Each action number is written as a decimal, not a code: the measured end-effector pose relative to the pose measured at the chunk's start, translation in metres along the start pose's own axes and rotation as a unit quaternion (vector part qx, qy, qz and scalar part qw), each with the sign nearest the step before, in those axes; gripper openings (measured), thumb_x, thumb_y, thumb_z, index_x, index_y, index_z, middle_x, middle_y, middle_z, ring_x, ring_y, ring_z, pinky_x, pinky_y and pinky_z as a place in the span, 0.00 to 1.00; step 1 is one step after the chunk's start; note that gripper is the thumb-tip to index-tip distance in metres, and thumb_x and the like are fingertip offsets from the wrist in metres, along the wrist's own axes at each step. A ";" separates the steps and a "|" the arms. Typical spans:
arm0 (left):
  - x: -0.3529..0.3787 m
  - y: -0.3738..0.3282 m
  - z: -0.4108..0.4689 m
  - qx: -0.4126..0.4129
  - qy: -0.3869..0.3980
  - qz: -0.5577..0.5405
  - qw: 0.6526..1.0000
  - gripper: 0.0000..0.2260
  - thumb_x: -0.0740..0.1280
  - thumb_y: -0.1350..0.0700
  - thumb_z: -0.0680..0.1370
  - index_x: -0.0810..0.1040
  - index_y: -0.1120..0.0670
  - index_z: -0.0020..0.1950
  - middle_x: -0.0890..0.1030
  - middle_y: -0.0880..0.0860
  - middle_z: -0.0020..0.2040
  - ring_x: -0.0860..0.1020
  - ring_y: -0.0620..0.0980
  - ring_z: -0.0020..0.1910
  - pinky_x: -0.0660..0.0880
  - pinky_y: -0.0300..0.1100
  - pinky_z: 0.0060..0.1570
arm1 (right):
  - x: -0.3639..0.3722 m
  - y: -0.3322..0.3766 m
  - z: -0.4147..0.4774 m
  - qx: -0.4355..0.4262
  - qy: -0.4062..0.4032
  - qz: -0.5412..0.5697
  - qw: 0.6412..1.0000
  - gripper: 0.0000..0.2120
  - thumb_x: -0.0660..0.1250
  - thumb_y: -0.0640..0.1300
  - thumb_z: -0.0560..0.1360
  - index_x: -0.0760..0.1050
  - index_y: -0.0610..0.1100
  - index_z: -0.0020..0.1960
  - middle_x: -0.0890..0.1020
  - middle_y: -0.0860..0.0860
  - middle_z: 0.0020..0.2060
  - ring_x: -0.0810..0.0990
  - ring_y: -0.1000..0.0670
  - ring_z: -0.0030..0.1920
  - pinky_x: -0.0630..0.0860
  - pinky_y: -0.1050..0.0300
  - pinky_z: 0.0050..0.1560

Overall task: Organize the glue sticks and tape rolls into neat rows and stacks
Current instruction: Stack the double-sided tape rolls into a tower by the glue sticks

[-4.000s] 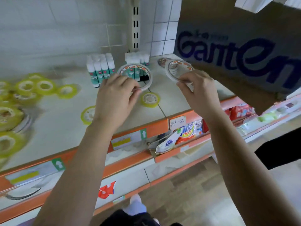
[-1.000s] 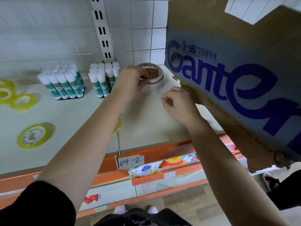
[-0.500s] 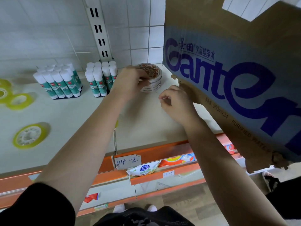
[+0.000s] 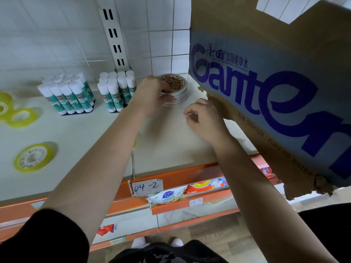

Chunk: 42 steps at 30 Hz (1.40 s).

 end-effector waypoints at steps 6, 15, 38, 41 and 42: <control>0.002 -0.001 -0.001 -0.022 -0.004 -0.003 1.000 0.13 0.73 0.51 0.72 0.85 0.58 0.52 0.83 0.59 0.51 0.76 0.62 0.54 0.71 0.47 0.52 | 0.000 0.001 0.000 0.003 0.005 -0.006 1.000 0.07 0.67 0.39 0.76 0.81 0.43 0.53 0.79 0.47 0.51 0.75 0.47 0.55 0.76 0.52 0.53; 0.004 -0.006 -0.002 -0.023 -0.033 -0.005 0.999 0.08 0.73 0.56 0.74 0.85 0.58 0.51 0.84 0.58 0.51 0.76 0.62 0.51 0.66 0.43 0.51 | 0.001 0.000 0.000 -0.001 0.003 -0.003 1.000 0.07 0.67 0.38 0.75 0.82 0.42 0.51 0.79 0.47 0.50 0.77 0.45 0.53 0.77 0.48 0.53; -0.174 0.067 -0.212 -0.125 -0.195 0.219 0.948 0.13 0.66 0.51 0.76 0.82 0.55 0.56 0.81 0.56 0.49 0.79 0.60 0.50 0.75 0.54 0.50 | 0.044 0.228 0.023 -0.241 -0.035 0.131 0.961 0.10 0.65 0.41 0.72 0.82 0.43 0.51 0.82 0.46 0.44 0.80 0.47 0.45 0.77 0.53 0.49; -0.203 0.097 -0.257 -0.171 -0.199 0.264 0.928 0.14 0.64 0.49 0.76 0.82 0.53 0.56 0.82 0.54 0.51 0.79 0.60 0.50 0.71 0.51 0.52 | 0.077 0.278 0.023 -0.271 0.012 0.131 0.954 0.12 0.64 0.46 0.72 0.81 0.45 0.53 0.81 0.48 0.46 0.79 0.49 0.46 0.76 0.54 0.52; -0.214 0.108 -0.271 -0.183 -0.197 0.274 0.923 0.14 0.63 0.48 0.76 0.82 0.52 0.56 0.82 0.53 0.51 0.79 0.59 0.50 0.70 0.50 0.52 | 0.088 0.295 0.022 -0.282 0.026 0.127 0.951 0.13 0.65 0.47 0.72 0.81 0.45 0.53 0.81 0.48 0.46 0.78 0.50 0.45 0.75 0.55 0.51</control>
Point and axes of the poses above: each hand's wrist, its own z-axis towards the middle knuckle, its own x-axis out of the palm, y = z × x, the point moved 4 cm from there along z, towards the middle knuckle
